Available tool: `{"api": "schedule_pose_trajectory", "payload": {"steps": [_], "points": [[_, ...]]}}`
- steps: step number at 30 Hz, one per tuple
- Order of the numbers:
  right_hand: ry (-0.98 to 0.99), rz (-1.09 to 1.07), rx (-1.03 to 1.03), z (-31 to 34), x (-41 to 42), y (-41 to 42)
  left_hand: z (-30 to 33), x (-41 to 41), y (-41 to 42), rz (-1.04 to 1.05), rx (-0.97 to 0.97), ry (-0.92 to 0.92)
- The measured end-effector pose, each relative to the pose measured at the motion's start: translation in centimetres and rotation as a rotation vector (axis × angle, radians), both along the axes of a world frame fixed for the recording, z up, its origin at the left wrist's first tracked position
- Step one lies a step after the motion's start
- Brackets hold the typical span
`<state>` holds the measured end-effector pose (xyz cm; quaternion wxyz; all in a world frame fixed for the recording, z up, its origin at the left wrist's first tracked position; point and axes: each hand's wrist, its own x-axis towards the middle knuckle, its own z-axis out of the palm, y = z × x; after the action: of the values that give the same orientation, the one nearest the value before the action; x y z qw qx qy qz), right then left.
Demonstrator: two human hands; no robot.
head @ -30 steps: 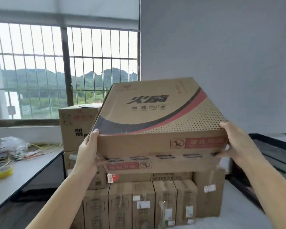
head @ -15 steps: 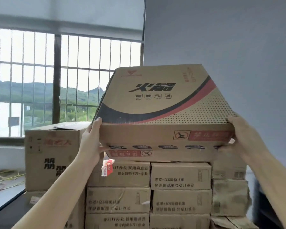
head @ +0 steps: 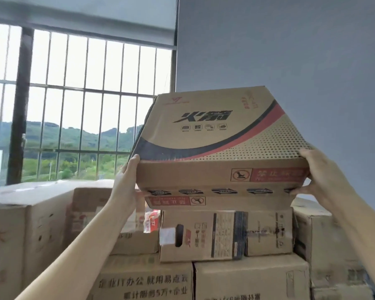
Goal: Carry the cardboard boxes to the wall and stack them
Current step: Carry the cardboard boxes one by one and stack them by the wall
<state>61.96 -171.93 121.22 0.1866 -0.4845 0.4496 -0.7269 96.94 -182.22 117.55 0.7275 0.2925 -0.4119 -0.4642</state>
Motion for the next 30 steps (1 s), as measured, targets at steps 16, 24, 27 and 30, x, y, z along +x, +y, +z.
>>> {"api": "schedule_pose_trajectory", "payload": {"steps": [16,24,27,30], "points": [[-0.087,0.150,0.192,-2.8,-7.2,-26.5,-2.6,-4.0,-17.5,0.065,-0.020,-0.316],[0.066,0.125,0.226,-4.9,-9.9,-32.1,-3.6,-5.5,-21.5,0.295,-0.032,-0.786],[0.180,0.130,0.346,-7.1,-10.3,-32.7,-5.9,-5.9,-22.1,0.280,0.013,-0.767],[0.203,0.112,0.299,-8.7,-10.5,-33.0,-7.3,-5.8,-22.7,0.289,0.009,-0.727]]}}
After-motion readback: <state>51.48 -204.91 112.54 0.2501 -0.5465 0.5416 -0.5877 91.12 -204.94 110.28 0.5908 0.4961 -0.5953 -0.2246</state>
